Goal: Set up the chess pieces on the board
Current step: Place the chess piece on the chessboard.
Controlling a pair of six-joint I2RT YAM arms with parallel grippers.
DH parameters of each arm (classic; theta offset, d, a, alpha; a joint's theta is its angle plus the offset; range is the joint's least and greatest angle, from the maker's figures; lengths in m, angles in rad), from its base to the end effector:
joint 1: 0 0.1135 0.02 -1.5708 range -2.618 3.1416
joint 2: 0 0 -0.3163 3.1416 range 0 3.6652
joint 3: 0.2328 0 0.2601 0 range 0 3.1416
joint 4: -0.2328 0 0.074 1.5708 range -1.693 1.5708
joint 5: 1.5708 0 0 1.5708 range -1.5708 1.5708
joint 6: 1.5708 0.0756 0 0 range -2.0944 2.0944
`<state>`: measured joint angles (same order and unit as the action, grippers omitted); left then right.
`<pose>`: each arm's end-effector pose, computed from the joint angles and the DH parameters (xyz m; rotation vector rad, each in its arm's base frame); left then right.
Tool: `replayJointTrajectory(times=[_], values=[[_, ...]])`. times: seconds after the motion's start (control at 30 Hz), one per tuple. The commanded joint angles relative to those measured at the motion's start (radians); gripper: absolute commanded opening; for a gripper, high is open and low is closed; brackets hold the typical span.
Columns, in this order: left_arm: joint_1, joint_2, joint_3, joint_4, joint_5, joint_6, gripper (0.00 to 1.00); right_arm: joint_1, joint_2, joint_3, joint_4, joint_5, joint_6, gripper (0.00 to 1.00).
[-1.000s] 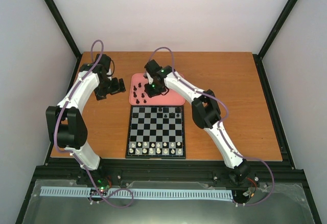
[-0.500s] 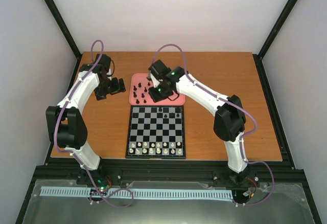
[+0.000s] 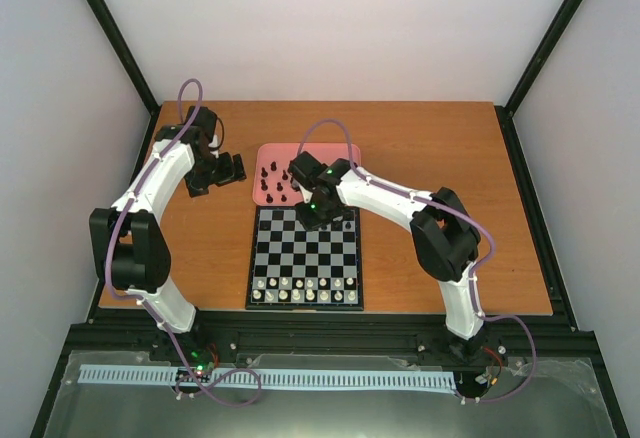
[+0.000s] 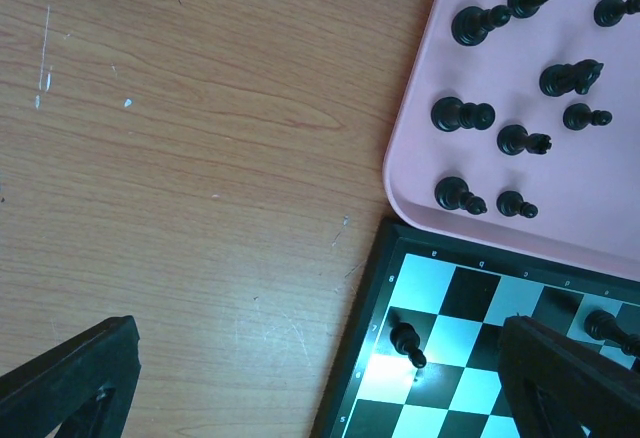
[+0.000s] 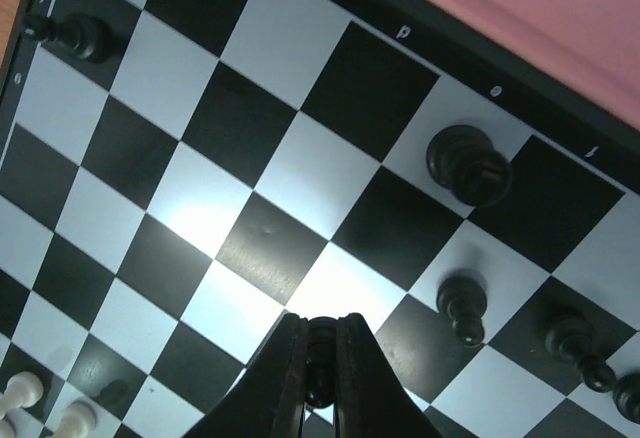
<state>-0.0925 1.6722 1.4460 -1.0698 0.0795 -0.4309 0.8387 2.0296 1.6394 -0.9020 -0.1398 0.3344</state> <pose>0.3506 -0.0386 0.2861 -0.4708 2.8504 -0.2143 0.2982 0.3476 0.2132 -0.7666 2.8591 0.4023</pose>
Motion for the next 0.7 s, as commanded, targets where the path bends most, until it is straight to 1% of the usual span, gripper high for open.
replayJointTrajectory(times=[0.0,0.13,0.67], values=[[-0.002,-0.026,-0.002,0.011,0.010,-0.013,1.00,0.003,-0.022,-0.003,0.045,0.054,0.031,0.04],[-0.001,-0.025,-0.001,0.010,0.007,-0.013,1.00,0.002,-0.006,-0.007,0.058,0.083,0.041,0.04],[-0.002,-0.008,0.005,0.010,0.001,-0.013,1.00,-0.008,0.047,-0.004,0.078,0.077,0.031,0.05]])
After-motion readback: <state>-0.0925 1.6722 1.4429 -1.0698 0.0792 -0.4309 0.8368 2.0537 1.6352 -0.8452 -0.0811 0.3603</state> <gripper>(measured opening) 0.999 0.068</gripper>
